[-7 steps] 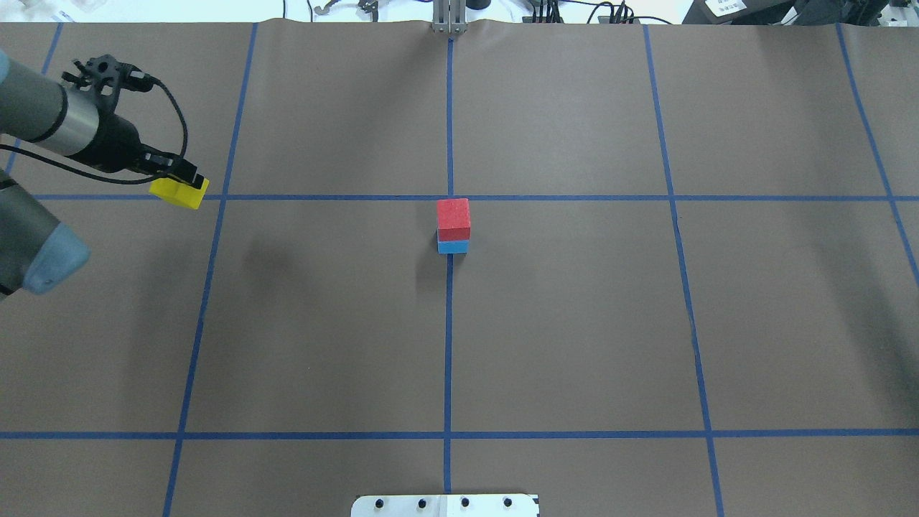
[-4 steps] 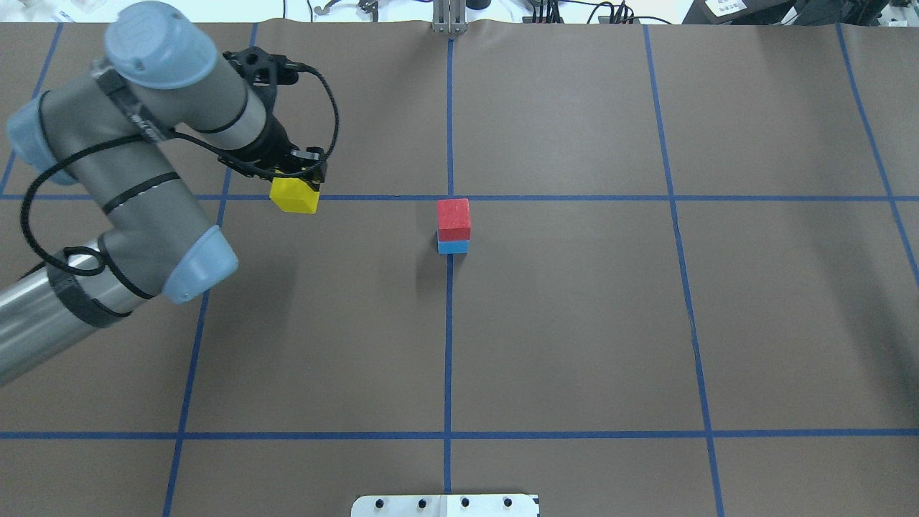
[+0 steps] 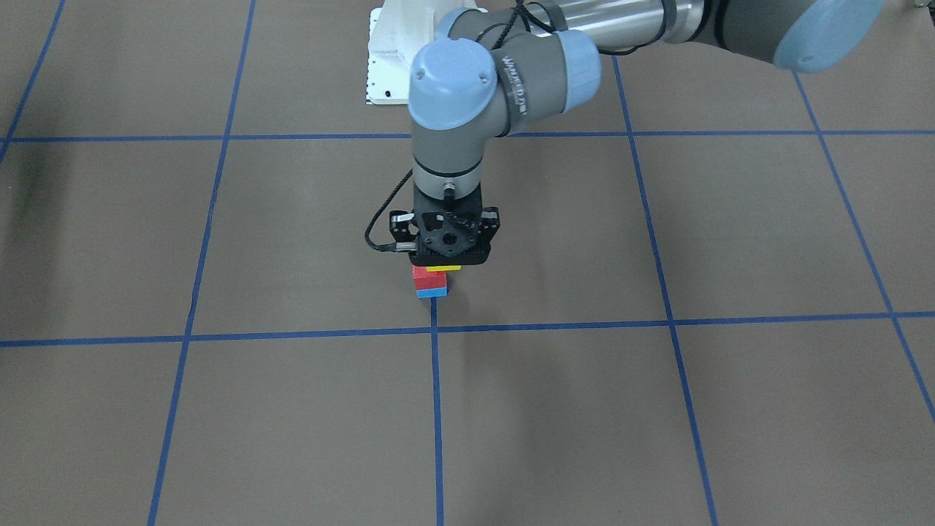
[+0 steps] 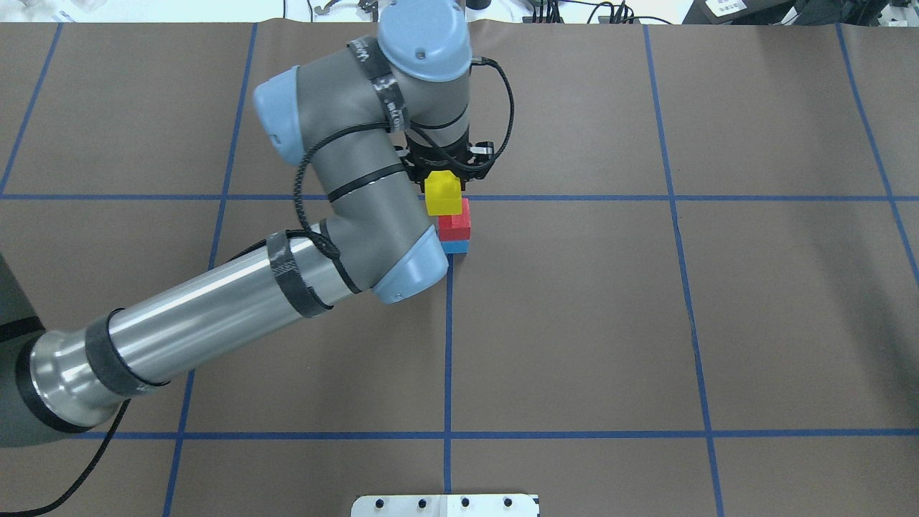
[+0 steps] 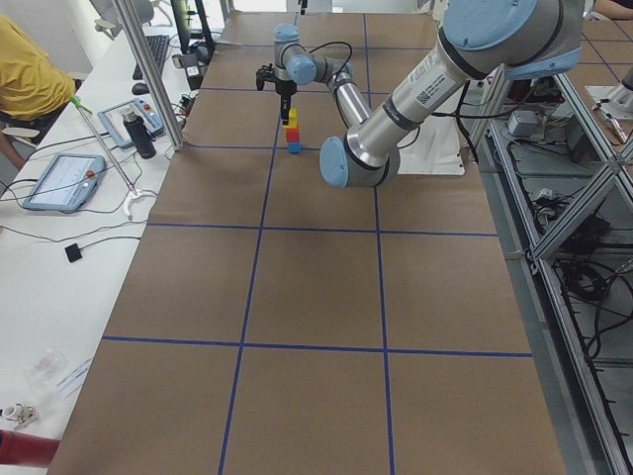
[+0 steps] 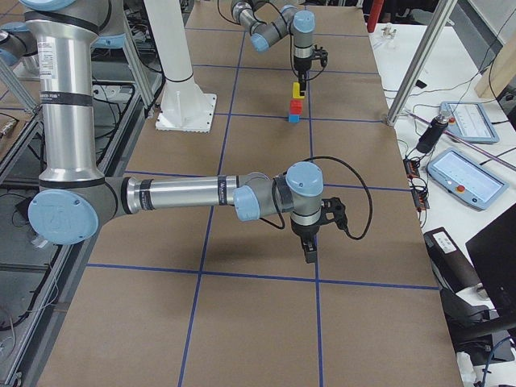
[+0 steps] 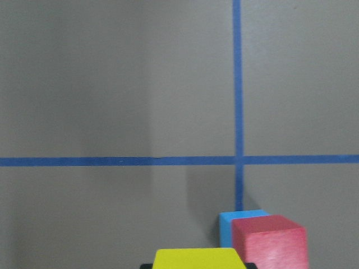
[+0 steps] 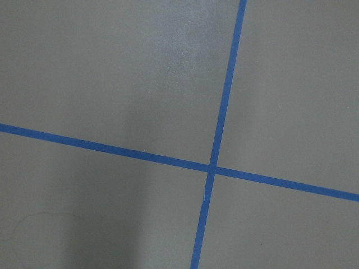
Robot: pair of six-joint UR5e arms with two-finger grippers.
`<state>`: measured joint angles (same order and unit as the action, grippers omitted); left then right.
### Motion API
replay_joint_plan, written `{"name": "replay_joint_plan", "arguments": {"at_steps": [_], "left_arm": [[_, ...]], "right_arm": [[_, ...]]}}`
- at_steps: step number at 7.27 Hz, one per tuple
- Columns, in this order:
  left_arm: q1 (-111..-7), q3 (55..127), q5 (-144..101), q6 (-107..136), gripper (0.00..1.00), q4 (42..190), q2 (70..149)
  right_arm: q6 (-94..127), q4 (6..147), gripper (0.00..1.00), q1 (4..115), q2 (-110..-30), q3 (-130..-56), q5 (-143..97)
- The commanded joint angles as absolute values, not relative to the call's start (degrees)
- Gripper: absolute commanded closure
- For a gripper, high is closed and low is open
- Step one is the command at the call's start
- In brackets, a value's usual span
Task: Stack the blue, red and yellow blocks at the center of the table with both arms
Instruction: 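Carry the yellow cube with the left gripper above the red cube, then lower the yellow cube onto the red cube and open the left gripper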
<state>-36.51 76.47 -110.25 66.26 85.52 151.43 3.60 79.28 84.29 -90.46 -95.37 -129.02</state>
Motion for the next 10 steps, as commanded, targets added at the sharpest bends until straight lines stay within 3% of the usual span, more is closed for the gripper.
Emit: {"name": "replay_joint_plan", "arguments": {"at_steps": [1,9,10], "left_arm": [[-35.42,73.3,-109.6,66.36,1.0,85.69,153.72],[-35.42,73.92,-109.69,63.9,1.0,86.13,151.35],[-35.42,73.92,-109.69,63.9,0.96,86.48,151.35]], "right_arm": [[3.6,79.28,0.01,84.29,-90.35,-95.36,-129.02],[3.6,79.28,0.01,84.29,-90.35,-95.36,-129.02],[3.6,79.28,0.01,84.29,-90.35,-95.36,-129.02]]}}
